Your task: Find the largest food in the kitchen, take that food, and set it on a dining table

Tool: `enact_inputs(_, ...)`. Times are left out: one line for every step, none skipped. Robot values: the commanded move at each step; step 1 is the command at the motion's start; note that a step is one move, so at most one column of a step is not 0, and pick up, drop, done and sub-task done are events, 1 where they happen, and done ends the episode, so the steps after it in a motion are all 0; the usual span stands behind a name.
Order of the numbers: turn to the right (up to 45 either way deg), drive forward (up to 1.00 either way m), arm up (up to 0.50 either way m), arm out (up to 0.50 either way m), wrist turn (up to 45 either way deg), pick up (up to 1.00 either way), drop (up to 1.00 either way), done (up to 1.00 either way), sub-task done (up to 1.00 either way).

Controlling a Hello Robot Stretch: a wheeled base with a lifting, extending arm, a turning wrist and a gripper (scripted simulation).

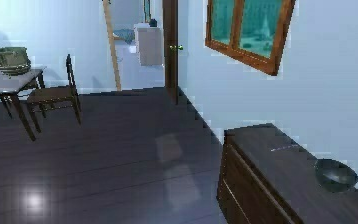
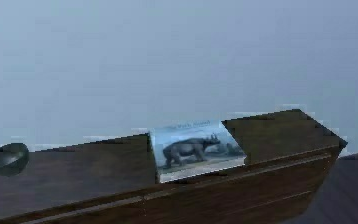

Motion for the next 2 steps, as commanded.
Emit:
enact_inputs(-9.0, 0.00, 0.00, 0.00, 0.0, 0.00, 0.00, 0.00, 0.00)
enact_inputs(0.0, 1.00, 0.00, 0.00, 0.0, 0.00, 0.00, 0.00, 0.00)
